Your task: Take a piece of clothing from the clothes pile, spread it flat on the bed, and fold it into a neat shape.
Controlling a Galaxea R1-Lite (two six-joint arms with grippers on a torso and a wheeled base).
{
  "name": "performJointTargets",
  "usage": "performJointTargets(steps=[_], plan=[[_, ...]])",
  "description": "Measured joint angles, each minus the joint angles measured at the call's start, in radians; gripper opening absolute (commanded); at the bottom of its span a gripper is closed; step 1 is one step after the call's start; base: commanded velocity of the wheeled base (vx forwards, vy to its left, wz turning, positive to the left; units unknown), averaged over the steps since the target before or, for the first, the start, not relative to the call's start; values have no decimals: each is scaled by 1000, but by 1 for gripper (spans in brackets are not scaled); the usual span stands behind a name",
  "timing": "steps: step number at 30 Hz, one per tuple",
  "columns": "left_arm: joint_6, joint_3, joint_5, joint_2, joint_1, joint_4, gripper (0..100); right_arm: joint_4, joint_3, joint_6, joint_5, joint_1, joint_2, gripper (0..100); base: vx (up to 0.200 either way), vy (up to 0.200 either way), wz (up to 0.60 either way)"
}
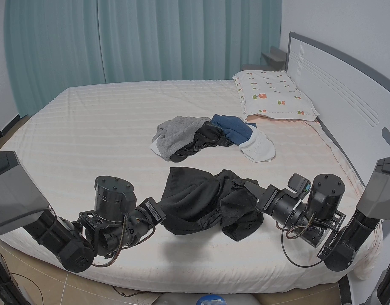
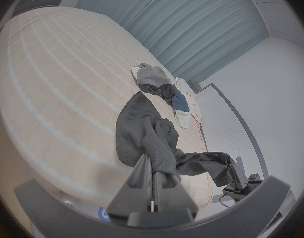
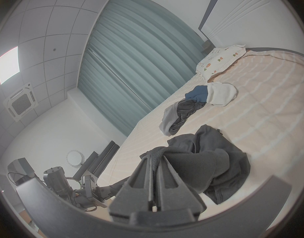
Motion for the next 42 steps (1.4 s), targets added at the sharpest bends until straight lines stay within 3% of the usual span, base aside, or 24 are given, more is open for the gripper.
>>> performJointTargets(steps=[12,28,35,42], plan=[[13,36,6,-32,-3,-48,0,-1,17,-1,3,0,-14,0,0,0,0],[9,47,0,-31,27,-96,0,-3,6,-6,-7,-2,20,0,0,200,0],[20,44,5,-31,32,-95,0,-1,-13,-46,-75,-1,34,0,0,200,0],[27,42,8,-33,32,-94,0,-1,-46,-137,-195,0,53,0,0,200,0]])
